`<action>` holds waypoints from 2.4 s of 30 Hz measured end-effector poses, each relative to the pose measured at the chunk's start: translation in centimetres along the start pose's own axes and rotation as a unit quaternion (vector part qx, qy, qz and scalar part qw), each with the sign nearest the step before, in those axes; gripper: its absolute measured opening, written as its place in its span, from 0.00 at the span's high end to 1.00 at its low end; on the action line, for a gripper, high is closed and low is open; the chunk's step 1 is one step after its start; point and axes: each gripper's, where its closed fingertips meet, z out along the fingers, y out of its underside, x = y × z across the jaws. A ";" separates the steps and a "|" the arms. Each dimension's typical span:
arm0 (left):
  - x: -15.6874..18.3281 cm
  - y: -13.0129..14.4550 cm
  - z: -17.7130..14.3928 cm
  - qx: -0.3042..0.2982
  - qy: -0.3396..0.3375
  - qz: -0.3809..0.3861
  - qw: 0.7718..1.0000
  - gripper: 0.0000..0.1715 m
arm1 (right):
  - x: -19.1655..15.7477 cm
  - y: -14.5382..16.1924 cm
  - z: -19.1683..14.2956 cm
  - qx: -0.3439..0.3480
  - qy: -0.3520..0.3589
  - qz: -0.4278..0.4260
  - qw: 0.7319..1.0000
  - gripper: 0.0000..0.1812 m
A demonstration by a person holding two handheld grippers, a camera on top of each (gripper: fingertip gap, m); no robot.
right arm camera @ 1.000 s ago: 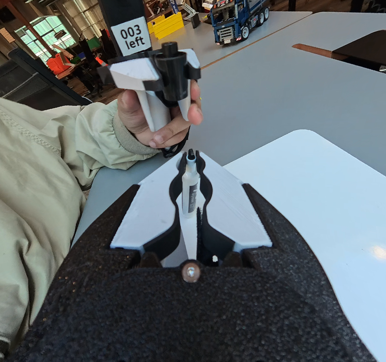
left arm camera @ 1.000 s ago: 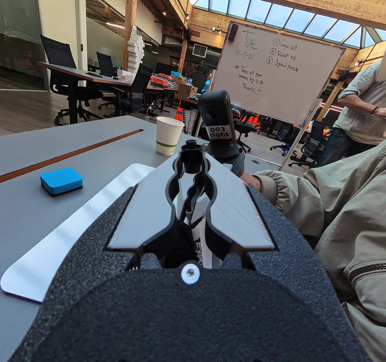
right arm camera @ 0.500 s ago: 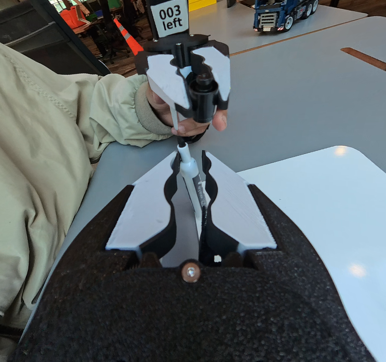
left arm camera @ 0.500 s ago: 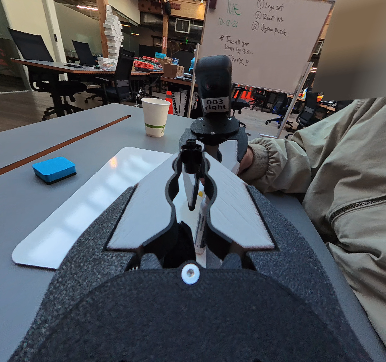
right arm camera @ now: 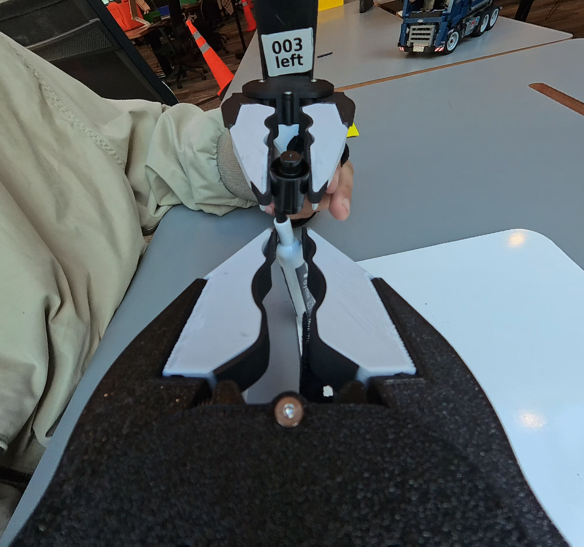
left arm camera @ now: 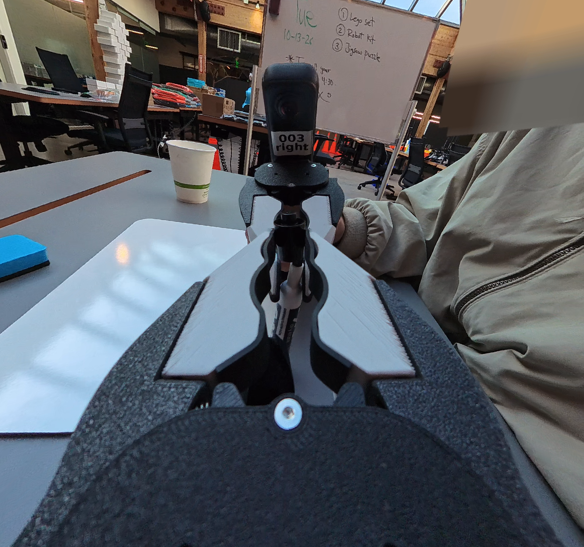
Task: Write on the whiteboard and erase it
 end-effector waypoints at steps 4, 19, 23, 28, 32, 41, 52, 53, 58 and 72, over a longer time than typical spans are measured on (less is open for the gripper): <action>-0.1 -0.3 0.0 0.013 -0.004 0.004 1.000 0.90 | 0.2 0.1 -0.1 -0.004 0.005 -0.001 1.000 0.91; 0.2 2.0 1.0 -0.039 -0.003 0.033 0.999 0.90 | 0.2 1.5 -0.2 -0.035 -0.006 -0.002 0.999 0.90; 0.5 2.2 1.1 -0.045 -0.004 0.047 0.998 0.90 | 0.0 2.3 -0.9 -0.061 -0.023 0.002 0.998 0.87; 0.7 2.2 1.2 -0.049 0.001 0.052 0.997 0.90 | 0.4 -1.5 -4.6 0.002 0.009 -0.046 0.999 0.89; 0.7 2.3 1.1 -0.050 0.002 0.055 0.997 0.90 | -0.9 -3.3 -3.7 0.057 -0.013 -0.038 0.998 0.89; 0.8 2.3 1.0 -0.054 0.003 0.064 0.996 0.90 | -1.2 -2.7 -2.2 0.050 -0.009 -0.053 0.997 0.95; 1.2 2.5 0.9 -0.081 0.006 0.076 0.994 0.90 | -1.4 -2.4 -2.0 0.051 -0.015 -0.035 0.998 0.95; 1.1 2.6 0.9 -0.084 0.006 0.072 0.994 0.90 | -1.3 -2.4 -1.9 0.052 -0.009 -0.043 0.998 0.95; 1.4 2.7 0.8 -0.110 0.008 0.080 0.991 0.90 | -1.7 -2.3 -1.9 0.057 -0.015 -0.054 0.997 0.95; -0.1 7.6 1.0 -0.229 -0.026 0.107 0.967 0.89 | -1.1 -2.6 -2.1 0.066 -0.007 -0.055 0.996 0.95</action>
